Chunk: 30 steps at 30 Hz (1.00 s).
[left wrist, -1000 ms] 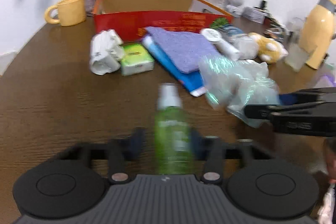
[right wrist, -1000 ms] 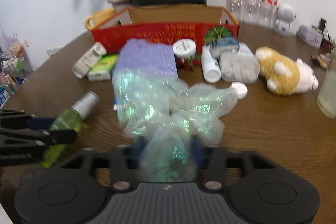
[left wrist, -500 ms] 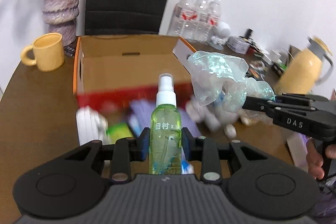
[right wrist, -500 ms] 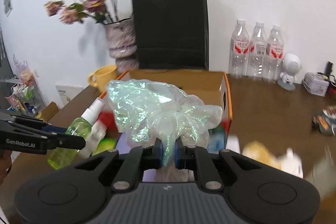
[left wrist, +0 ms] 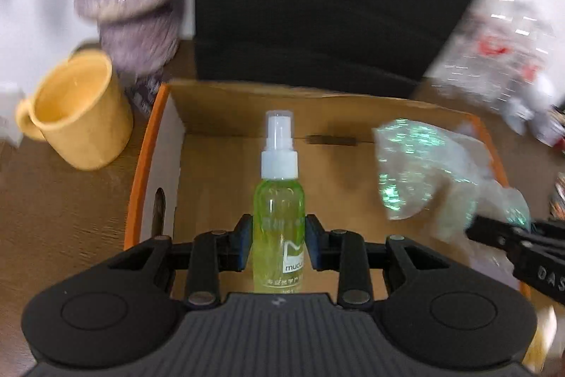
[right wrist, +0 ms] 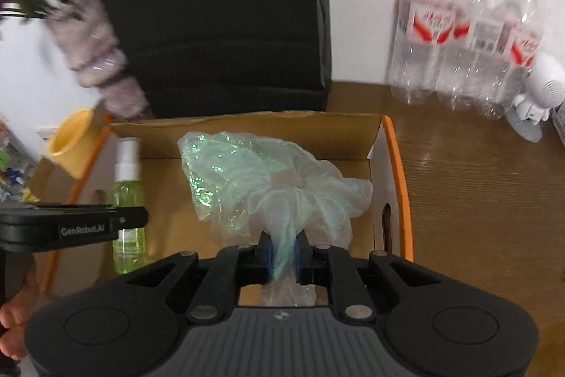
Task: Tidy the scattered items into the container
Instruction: 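Lower the bag and bottle into the cardboard box and open both tools, then lift both tools out of the box and back from it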
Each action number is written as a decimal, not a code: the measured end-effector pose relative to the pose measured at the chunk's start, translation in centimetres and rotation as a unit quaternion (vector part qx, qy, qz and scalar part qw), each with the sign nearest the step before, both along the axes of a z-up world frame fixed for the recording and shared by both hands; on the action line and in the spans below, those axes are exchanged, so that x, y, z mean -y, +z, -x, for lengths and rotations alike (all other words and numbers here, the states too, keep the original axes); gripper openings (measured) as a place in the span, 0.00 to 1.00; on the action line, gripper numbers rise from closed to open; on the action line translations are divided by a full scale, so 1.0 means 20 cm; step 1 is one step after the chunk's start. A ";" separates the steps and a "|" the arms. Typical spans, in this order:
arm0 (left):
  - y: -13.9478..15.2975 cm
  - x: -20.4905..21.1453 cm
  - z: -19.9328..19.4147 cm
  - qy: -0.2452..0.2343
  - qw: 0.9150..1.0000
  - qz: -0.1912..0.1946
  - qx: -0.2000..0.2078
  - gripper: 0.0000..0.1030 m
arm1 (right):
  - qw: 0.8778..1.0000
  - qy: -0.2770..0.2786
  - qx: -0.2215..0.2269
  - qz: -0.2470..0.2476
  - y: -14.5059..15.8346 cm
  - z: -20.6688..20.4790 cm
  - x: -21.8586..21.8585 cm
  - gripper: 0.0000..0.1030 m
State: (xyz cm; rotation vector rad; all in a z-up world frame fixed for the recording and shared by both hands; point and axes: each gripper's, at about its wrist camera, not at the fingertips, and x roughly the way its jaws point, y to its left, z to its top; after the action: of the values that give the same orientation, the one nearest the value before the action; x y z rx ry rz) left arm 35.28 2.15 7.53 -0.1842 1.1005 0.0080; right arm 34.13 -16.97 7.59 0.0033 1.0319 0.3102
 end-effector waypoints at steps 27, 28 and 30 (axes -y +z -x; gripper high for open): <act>0.21 0.02 0.15 -0.041 0.999 -0.016 0.008 0.85 | 0.997 0.013 -0.058 0.042 0.05 0.05 -0.10 0.74; 0.22 0.01 0.18 -0.039 0.999 -0.017 0.007 0.85 | 0.997 0.017 -0.056 0.040 0.07 0.09 -0.10 0.75; 0.25 0.00 0.25 -0.038 0.999 -0.018 0.005 0.86 | 0.997 0.023 -0.055 0.039 0.09 0.16 -0.10 0.75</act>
State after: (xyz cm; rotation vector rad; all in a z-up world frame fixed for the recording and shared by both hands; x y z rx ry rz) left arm 30.35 2.10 12.44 -0.1103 1.0966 -0.0403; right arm 31.01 -14.89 9.46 -0.0753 1.1538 0.3143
